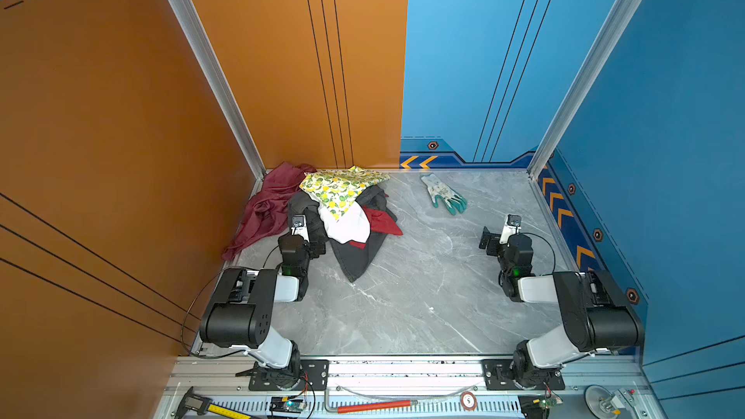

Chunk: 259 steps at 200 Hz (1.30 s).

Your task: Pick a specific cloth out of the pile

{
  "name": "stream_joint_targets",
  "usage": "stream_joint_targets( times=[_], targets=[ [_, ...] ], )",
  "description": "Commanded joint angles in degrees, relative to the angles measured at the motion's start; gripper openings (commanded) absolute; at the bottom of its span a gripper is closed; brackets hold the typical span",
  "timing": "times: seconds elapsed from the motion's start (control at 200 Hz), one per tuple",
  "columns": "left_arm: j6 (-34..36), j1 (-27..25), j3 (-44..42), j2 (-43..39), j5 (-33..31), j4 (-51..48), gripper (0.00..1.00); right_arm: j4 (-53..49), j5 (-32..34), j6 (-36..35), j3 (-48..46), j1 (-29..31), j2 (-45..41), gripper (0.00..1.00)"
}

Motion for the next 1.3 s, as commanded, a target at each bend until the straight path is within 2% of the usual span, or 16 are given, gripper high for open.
stream_joint_targets(
  times=[0.0,1.011,1.291],
  targets=[
    [0.81,-0.37,0.24,-0.11,-0.28,-0.19,0.98,-0.96,0.85,0.33,0.32,0.24,0.25,1.0],
    [0.72,-0.28,0.48,0.01,-0.16,-0.38,0.98,-1.28,0.57,0.18,0.41,0.24,0.23,1.0],
    [1.4,-1.11,0.31,-0.45,-1.47,-0.33,0.98,2.0,1.31,-1.35,-1.53,1.68,-0.39,1.0]
  ],
)
